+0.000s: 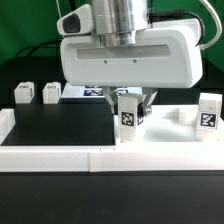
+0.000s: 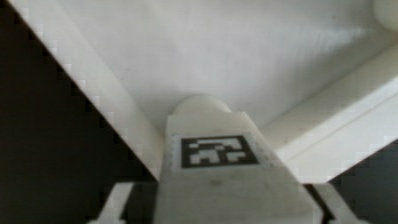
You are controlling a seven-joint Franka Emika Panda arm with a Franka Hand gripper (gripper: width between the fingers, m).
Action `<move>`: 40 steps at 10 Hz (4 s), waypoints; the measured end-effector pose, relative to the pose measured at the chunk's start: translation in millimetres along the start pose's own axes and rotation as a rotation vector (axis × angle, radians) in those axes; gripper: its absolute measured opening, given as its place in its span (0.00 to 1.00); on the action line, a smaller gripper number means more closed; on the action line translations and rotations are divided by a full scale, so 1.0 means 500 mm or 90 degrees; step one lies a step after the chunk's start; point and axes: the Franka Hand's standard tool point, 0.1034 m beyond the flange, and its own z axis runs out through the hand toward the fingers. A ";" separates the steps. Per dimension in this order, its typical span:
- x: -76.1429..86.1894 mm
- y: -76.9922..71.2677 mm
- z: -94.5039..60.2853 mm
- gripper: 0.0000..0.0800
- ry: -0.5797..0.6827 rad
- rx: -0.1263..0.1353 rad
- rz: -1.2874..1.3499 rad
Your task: Assemble square table
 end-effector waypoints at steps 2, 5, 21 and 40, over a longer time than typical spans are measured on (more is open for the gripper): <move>0.001 0.000 0.000 0.36 0.000 0.000 0.135; 0.004 0.000 -0.003 0.36 -0.002 0.007 0.416; -0.012 -0.021 -0.005 0.81 -0.026 0.005 0.100; 0.004 -0.015 -0.002 0.37 -0.038 -0.005 0.807</move>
Offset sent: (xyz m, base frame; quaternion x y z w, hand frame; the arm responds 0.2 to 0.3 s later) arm 0.0023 -0.0044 0.0058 -0.0128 0.0201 0.3071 0.9514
